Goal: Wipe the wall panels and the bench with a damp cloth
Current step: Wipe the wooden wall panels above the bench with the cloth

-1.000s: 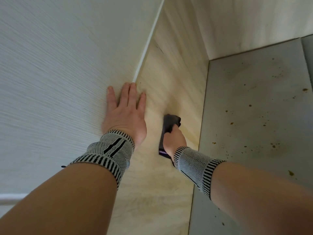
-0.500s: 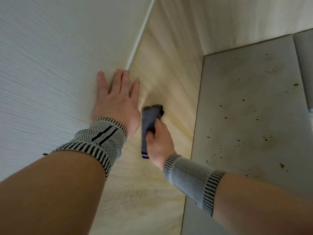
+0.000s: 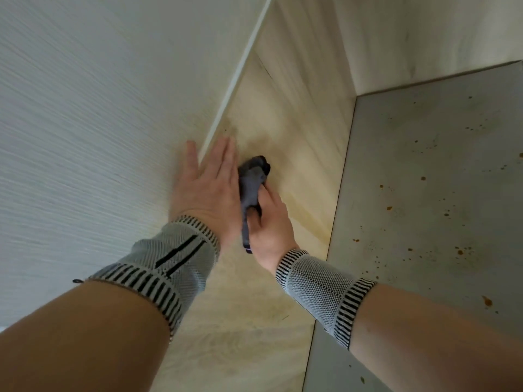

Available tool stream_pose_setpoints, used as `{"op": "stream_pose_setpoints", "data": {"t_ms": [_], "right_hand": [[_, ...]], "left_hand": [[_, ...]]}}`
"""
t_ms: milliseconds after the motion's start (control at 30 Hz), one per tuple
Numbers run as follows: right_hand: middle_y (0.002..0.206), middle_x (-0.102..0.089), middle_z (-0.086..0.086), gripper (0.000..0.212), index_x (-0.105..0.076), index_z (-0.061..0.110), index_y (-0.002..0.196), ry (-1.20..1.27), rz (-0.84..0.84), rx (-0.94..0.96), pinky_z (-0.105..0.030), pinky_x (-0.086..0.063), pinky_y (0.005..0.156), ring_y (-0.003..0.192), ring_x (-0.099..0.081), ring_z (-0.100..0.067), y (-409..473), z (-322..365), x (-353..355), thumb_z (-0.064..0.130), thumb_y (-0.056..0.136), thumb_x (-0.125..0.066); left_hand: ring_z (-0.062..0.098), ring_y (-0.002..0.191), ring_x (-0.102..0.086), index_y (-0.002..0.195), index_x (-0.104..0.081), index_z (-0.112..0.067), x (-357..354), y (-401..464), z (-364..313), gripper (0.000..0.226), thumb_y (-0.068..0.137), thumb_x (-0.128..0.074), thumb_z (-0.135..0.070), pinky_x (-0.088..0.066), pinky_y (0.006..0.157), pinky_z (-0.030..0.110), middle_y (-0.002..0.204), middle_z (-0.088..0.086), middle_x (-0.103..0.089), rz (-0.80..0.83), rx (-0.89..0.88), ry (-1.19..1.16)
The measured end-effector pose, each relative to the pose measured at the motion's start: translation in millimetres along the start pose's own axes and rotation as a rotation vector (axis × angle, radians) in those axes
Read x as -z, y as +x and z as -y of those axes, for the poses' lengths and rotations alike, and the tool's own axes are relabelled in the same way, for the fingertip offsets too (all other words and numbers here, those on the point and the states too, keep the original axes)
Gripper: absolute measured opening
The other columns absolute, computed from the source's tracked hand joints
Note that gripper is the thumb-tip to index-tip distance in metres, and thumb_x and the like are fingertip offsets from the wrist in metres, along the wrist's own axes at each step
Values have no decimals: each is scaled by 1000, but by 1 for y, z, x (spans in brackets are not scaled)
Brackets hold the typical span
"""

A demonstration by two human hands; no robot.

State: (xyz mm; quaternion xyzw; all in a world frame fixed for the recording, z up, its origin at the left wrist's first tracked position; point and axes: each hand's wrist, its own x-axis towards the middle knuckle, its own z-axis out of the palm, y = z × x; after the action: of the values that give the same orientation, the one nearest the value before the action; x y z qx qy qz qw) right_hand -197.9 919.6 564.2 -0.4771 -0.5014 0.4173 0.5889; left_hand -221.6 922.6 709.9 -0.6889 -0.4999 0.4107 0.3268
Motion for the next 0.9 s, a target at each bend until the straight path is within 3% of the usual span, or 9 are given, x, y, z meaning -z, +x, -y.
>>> {"op": "stream_pose_setpoints", "data": {"t_ms": [67, 133, 200, 333, 433, 500, 633, 800, 900], "right_hand": [[147, -42, -2, 45, -42, 17, 143, -36, -27, -161, -32, -46, 94, 116, -50, -24, 3, -30, 3, 15, 98, -37], [140, -48, -8, 44, -38, 15, 144, 14, 12, -612, -24, -51, 69, 101, -57, -24, 9, -54, 19, 12, 101, -34], [138, -49, -14, 44, -33, 10, 146, -46, 153, -891, -21, -44, 71, 99, -58, -23, 17, -67, 34, 8, 102, -33], [141, -45, -11, 43, -46, 11, 137, -78, 14, -421, -35, -40, 103, 123, -47, -30, 35, -53, 30, 8, 95, -41], [135, -50, -5, 39, -52, 15, 130, -21, -46, -78, -37, -41, 98, 114, -49, -25, 32, -61, 12, 14, 92, -42], [134, -52, -5, 41, -47, 15, 135, -38, -70, -223, -35, -47, 91, 112, -53, -25, 28, -94, 14, 17, 95, -37], [128, -54, -11, 40, -39, 12, 141, -71, 143, -934, -26, -46, 70, 101, -58, -26, 26, -125, 41, 8, 101, -34], [129, -56, -8, 38, -47, 11, 132, 84, 2, -257, -41, -46, 99, 117, -55, -26, 15, -109, 21, 16, 95, -46], [131, -54, 0, 40, -43, 21, 136, 18, -25, -324, -37, -46, 99, 112, -55, -21, 6, -149, 20, 18, 96, -41]], "left_hand": [[33, 147, 26, 148, 21, 1, 0, 4, -16, 68, 96, -10, -29, 16, 113, 61, 159, 20, 27, 34, -41, 26], [32, 148, 25, 149, 21, 2, -1, 11, -28, 66, 97, -10, -22, 19, 112, 58, 159, 19, 27, 69, -43, 5], [32, 148, 24, 148, 21, 3, -4, 16, -33, 64, 98, -11, -20, 20, 112, 58, 159, 17, 27, 91, -47, 8], [32, 149, 22, 147, 23, 2, -7, 33, -47, 66, 99, -14, -24, 17, 113, 59, 161, 17, 23, 105, -98, 0], [32, 148, 23, 146, 23, 1, -8, 44, -58, 66, 100, -13, -30, 16, 113, 61, 161, 17, 22, 128, -119, 6], [32, 149, 22, 149, 20, 1, -11, 50, -66, 65, 98, -9, -27, 16, 113, 62, 161, 17, 22, 126, -130, 15], [31, 149, 22, 150, 18, 2, -16, 59, -79, 63, 100, -12, -22, 16, 113, 61, 161, 16, 24, 137, -146, -6], [32, 149, 21, 148, 19, 0, -24, 70, -105, 66, 103, -13, -36, 15, 113, 62, 162, 17, 20, 165, -199, -28], [32, 149, 19, 150, 17, 1, -33, 76, -117, 65, 100, -10, -31, 13, 113, 62, 162, 18, 20, 152, -217, -21]]}}
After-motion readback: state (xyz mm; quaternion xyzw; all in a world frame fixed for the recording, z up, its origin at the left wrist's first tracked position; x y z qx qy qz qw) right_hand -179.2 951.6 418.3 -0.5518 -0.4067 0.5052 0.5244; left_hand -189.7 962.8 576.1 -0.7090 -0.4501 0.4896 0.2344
